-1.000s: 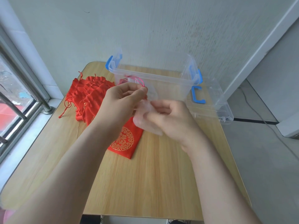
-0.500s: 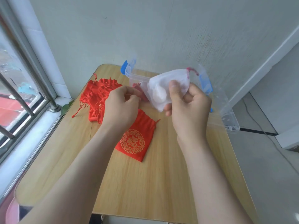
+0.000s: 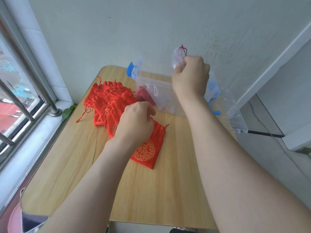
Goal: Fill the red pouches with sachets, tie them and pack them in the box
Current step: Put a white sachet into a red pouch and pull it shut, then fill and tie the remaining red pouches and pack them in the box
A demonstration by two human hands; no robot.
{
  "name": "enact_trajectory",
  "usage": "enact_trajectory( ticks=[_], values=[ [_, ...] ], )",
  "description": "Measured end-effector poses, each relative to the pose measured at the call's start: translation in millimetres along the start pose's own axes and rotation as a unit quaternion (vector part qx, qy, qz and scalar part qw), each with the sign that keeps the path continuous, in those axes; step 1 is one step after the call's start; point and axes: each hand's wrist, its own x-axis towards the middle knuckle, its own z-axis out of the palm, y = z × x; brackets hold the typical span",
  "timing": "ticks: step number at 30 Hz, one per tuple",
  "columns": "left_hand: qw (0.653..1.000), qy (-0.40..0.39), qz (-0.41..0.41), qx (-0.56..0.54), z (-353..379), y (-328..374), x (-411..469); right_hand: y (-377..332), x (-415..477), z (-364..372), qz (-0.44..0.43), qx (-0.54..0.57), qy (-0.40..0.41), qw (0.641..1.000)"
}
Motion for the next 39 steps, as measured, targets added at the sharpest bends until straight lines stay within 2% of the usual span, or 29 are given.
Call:
enact_trajectory(
  ticks=[4,6,10,18,24,27,29,31,33,36,37,39],
  values=[
    [0.996,-0.006,0.022,0.083,6.2,-6.0,0.8,-4.8,2.7,-0.1,0.021,-0.043,-0.122,0.991],
    [0.992,-0.01,0.031,0.12,8.3,-10.8,2.0,-7.4,4.9,-0.9,0.015,-0.062,-0.15,0.987],
    [0.976,-0.072,0.037,0.204,8.3,-12.3,0.1,-13.1,4.0,-0.1,-0.004,-0.079,-0.189,0.979],
    [0.964,-0.083,0.062,0.243,10.1,-8.6,-3.3,0.8,-23.7,6.4,-0.082,0.001,-0.006,0.997],
    [0.98,-0.095,0.084,0.151,13.0,-4.7,-1.0,24.5,-67.6,-7.0,-0.089,0.078,0.039,0.992],
    [0.991,-0.084,0.076,0.072,10.1,5.2,-1.2,44.8,-89.4,-19.7,-0.011,0.092,0.018,0.996],
    [0.995,-0.063,0.067,0.035,10.3,8.4,-1.1,56.8,-102.2,-29.0,0.07,0.106,-0.045,0.991],
    [0.998,-0.039,0.051,0.003,10.9,10.7,-1.8,68.5,-112.3,-35.2,0.163,0.144,-0.1,0.971],
    [0.999,-0.012,0.05,-0.017,12.1,13.8,-2.8,78.1,-115.6,-39.2,0.271,0.264,-0.104,0.92],
    [0.997,0.039,0.065,-0.029,14.1,20.1,-5.3,89.9,-113.7,-44.9,0.423,0.426,-0.077,0.796],
    [0.996,0.055,0.058,-0.045,14.3,23.6,-6.0,92.8,-114.1,-46.6,0.444,0.44,-0.082,0.777],
    [0.992,0.074,0.021,-0.098,12.9,30.8,-7.8,94.4,-117.7,-47.2,0.45,0.418,-0.095,0.783]
  ],
)
